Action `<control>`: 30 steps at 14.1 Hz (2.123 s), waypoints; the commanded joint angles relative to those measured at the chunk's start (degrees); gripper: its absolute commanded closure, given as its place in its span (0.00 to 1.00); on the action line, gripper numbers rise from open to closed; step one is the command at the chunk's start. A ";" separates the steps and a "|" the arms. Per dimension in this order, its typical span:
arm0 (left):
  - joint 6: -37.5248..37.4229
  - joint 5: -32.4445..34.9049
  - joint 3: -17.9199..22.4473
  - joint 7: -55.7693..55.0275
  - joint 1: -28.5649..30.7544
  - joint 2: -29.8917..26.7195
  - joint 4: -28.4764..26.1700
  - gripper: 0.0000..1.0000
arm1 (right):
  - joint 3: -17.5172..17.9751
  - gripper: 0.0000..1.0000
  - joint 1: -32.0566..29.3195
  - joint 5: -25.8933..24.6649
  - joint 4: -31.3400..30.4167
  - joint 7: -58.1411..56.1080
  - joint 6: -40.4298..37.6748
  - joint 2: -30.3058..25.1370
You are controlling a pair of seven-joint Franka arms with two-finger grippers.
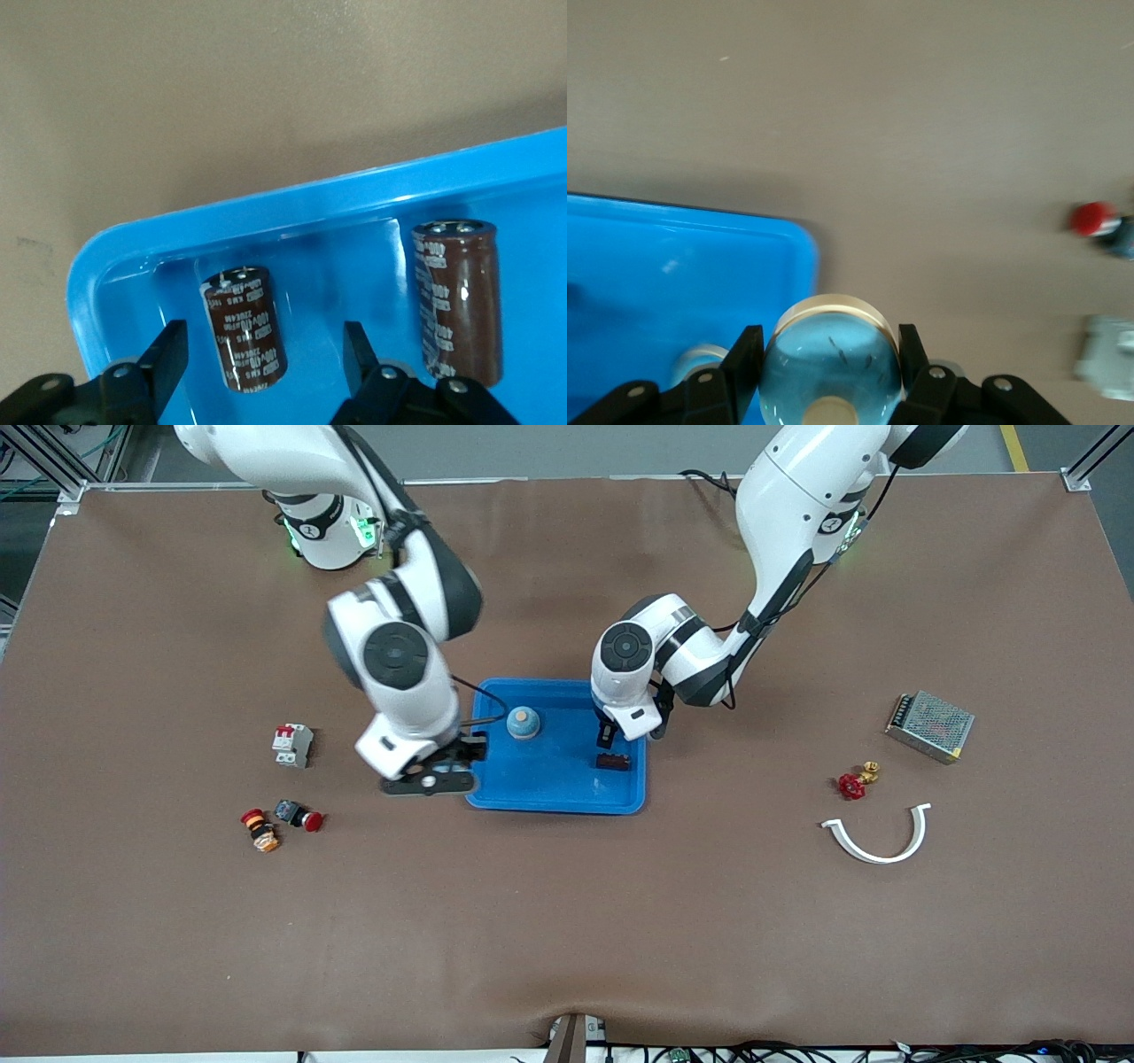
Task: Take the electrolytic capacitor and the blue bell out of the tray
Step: 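Carry the bell with the right gripper while the left gripper lifts the capacitor, then lower the bell with the right gripper while the left gripper carries the capacitor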
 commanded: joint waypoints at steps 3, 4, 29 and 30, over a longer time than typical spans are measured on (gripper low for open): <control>-0.33 1.64 -0.03 -1.57 -0.12 0.18 0.18 0.89 | 0.77 0.72 -11.15 0.10 -0.88 -21.99 -6.47 -7.85; -0.51 1.64 -0.03 -1.57 -0.21 0.09 0.27 1.00 | 0.77 0.72 -14.05 0.10 -0.80 -27.44 -6.48 -8.12; -30.73 -3.28 -0.73 57.62 14.81 -8.17 13.46 1.00 | 0.77 0.72 -41.76 -0.16 -23.11 -73.01 19.00 -5.93; -31.61 -3.36 -0.65 61.23 15.78 -8.17 13.37 1.00 | 0.68 0.72 -41.93 -0.16 -24.25 -73.19 20.66 -5.84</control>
